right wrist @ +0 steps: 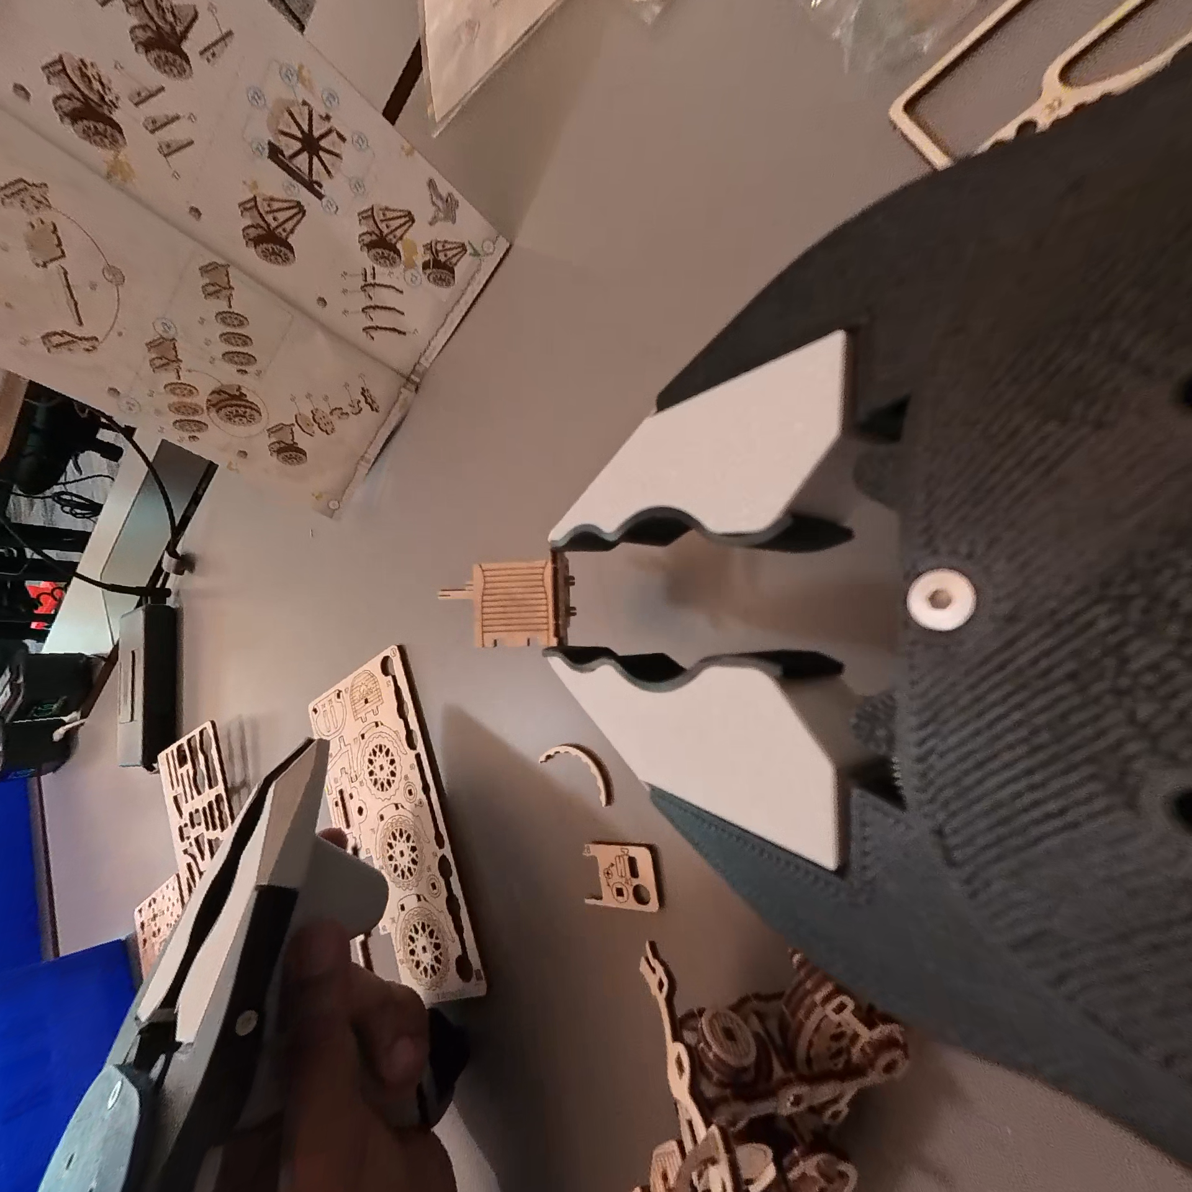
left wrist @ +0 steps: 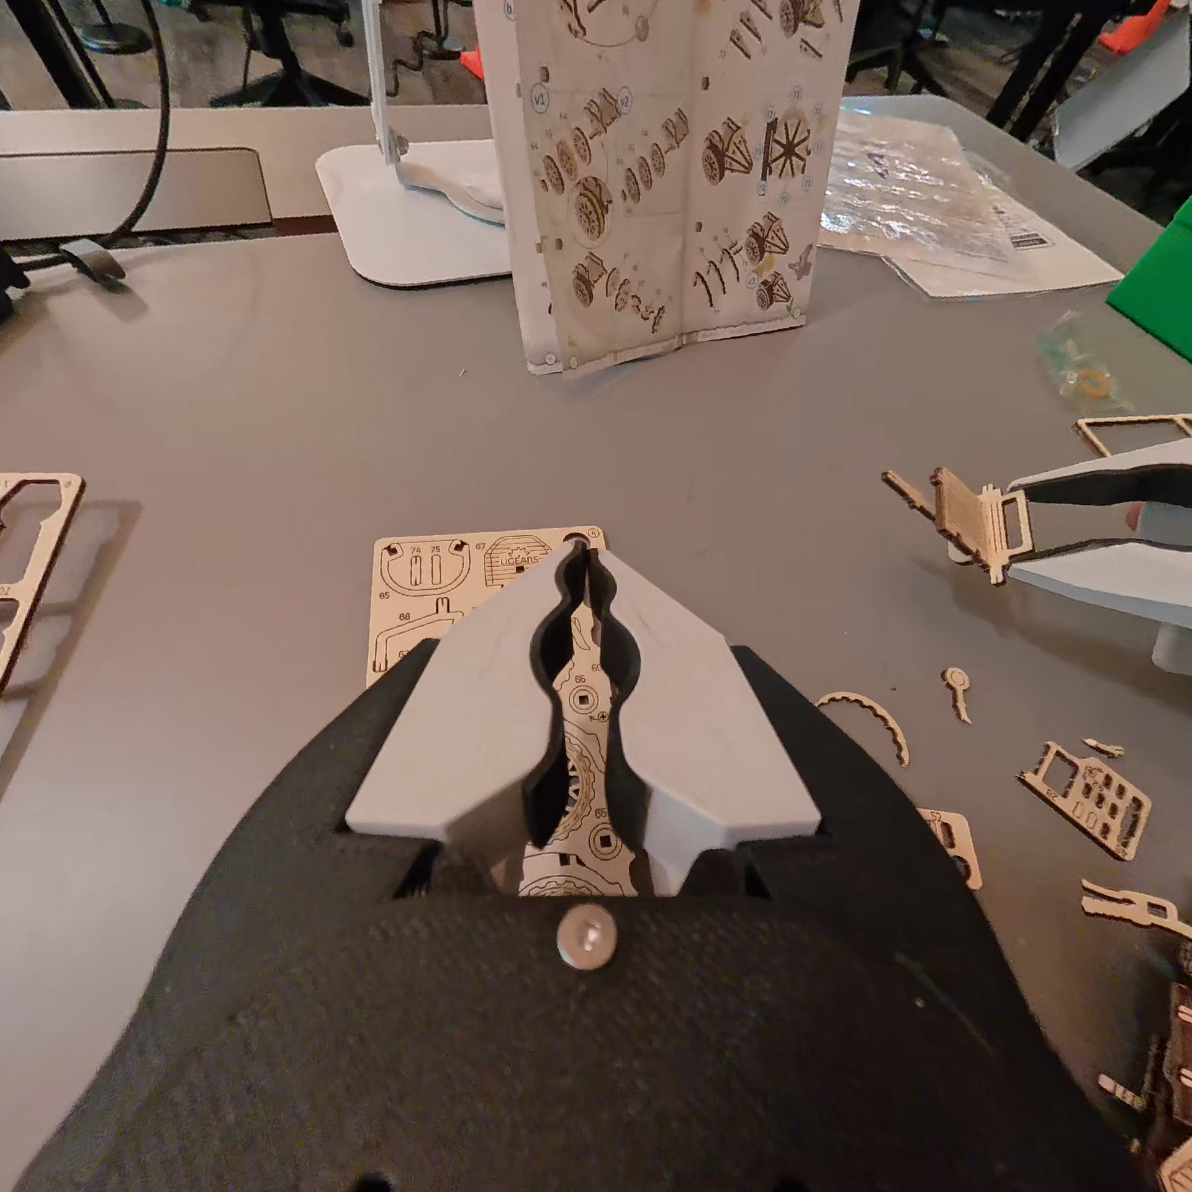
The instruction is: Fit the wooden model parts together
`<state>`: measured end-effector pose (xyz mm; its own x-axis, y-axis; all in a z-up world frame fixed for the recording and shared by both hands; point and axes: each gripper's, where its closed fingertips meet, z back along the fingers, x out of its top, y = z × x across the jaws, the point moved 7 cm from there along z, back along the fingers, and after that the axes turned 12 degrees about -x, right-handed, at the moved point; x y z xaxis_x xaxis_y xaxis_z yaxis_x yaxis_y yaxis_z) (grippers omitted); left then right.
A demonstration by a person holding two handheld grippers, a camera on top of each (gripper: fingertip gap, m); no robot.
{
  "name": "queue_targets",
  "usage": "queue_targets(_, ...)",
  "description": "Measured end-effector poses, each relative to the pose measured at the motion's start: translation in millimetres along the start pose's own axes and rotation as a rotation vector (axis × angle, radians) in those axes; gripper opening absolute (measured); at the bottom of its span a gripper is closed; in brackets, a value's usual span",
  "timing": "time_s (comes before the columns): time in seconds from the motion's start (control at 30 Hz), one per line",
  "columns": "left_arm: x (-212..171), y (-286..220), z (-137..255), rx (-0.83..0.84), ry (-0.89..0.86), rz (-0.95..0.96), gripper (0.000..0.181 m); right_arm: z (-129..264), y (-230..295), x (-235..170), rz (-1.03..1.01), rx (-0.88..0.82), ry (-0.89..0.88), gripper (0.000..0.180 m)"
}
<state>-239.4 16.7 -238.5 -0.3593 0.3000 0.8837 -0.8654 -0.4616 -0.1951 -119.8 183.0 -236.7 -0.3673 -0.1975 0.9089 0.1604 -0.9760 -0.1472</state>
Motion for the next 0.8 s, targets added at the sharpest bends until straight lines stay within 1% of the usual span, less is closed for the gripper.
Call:
queue_targets(0.2,-0.9,-4.7,-3.1,0.007,0.03,-0.047,0.0,-1.7,0.7,-1.0,0.005,0.002,0.017,0.029)
queue_targets(0.53,-1.3,-3.9,-3.9,-0.021,0.035,-0.027,0.0,-3.1,2.4,-1.8,0.02,0.005,0.029,0.029)
queue_targets(0.8,-4.8,-19.4,-10.8,0.013,0.103,-0.191,0.0,-3.9,3.8,-2.5,0.033,0.004,0.038,0.029)
